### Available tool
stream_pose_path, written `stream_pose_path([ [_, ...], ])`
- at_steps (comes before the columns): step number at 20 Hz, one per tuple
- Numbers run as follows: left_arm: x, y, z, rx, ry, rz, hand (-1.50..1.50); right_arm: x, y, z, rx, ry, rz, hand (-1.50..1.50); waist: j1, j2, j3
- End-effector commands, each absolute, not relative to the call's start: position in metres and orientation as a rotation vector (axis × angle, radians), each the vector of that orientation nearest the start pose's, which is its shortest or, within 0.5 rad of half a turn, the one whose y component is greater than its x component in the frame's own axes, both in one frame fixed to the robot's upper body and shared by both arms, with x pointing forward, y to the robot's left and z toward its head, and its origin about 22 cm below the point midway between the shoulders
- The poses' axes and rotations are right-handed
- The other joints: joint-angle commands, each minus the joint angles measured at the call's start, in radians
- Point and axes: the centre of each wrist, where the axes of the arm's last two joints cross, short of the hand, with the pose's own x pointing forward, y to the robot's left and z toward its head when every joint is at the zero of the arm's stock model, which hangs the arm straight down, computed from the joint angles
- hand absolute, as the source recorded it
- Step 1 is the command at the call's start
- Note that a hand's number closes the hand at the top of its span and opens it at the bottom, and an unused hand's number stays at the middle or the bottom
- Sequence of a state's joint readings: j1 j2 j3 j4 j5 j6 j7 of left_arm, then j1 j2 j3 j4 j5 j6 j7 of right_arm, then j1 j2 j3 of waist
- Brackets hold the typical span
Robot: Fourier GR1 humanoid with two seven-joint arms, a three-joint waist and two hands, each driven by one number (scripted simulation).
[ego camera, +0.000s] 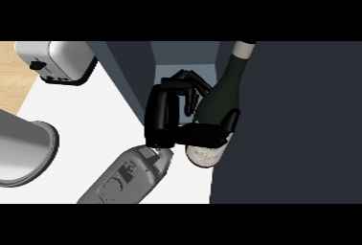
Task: Pick up the wine, place it into the cabinet and close the cabinet
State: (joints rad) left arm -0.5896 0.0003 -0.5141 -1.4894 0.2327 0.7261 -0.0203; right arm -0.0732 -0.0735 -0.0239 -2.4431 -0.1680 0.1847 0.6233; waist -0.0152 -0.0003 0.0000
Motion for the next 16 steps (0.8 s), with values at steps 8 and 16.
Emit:
stream_pose_path([
  [8, 0.303, 0.047, 0.076, -0.127, -1.893, 0.096, 1.5, 0.144, -0.242, 0.213, 0.226, -1.92, 0.29, -1.5, 0.0, 0.001, 0.0],
  [16, 0.308, 0.058, 0.035, -0.016, -1.918, 0.038, 1.5, 0.134, -0.228, 0.215, 0.222, -1.932, 0.291, -1.5, 0.0, 0.0, 0.0],
])
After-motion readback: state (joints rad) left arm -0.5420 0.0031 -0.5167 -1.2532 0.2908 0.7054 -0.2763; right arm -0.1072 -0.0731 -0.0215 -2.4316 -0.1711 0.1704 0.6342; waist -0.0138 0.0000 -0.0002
